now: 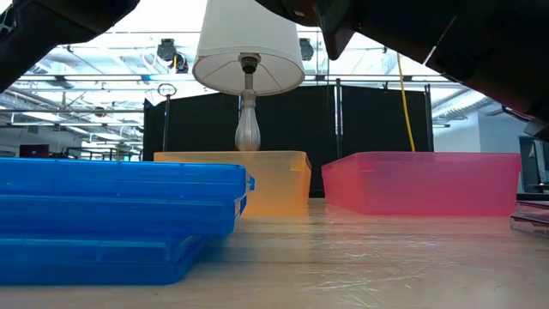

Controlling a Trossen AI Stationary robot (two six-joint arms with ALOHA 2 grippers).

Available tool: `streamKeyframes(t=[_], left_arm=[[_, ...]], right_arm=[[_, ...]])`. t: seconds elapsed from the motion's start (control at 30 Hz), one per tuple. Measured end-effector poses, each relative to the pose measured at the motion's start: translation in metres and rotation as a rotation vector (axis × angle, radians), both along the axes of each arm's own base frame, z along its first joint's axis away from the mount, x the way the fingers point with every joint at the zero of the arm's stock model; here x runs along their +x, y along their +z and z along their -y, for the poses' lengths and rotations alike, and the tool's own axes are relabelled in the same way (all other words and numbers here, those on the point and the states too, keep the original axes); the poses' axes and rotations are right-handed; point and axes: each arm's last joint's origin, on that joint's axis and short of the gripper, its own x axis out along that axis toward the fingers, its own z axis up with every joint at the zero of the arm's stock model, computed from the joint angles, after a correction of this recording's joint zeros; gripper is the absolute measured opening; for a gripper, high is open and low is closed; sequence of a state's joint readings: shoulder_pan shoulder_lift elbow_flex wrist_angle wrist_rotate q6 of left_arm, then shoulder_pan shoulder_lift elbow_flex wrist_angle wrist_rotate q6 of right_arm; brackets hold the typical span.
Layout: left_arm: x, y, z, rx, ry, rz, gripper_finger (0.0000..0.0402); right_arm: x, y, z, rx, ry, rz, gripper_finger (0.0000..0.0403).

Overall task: Pick & place jewel cases by type
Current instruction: Put the black CD case into the red bin

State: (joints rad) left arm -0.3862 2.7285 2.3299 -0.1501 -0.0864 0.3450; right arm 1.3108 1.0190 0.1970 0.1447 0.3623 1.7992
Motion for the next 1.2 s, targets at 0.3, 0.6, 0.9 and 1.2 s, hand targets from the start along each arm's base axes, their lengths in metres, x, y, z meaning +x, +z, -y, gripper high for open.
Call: streamKeyframes(t=[0.3,0.6,0.9,1.2], left_arm=[[0.004,0.001,-0.005,-0.012,0.027,0.035,0.0035],[0.006,0.001,-0.009,-0.014,0.036,0.04,0.0035],[0.01,-0.012,-0.007,-0.042,0.028,0.083,0.0035],[0.008,-0.01,0.0,0.017,0.02,0.124,0.0035]], right_arm=[[0.0,0.001,-0.001,-0.004,0.032,0.028,0.0132],[0.001,0.004,-0.003,-0.006,0.074,0.077,0.0131],[0.001,0.005,-0.004,-0.011,0.085,0.105,0.0083],[0.001,0.007,-0.004,-0.001,0.091,0.119,0.005]])
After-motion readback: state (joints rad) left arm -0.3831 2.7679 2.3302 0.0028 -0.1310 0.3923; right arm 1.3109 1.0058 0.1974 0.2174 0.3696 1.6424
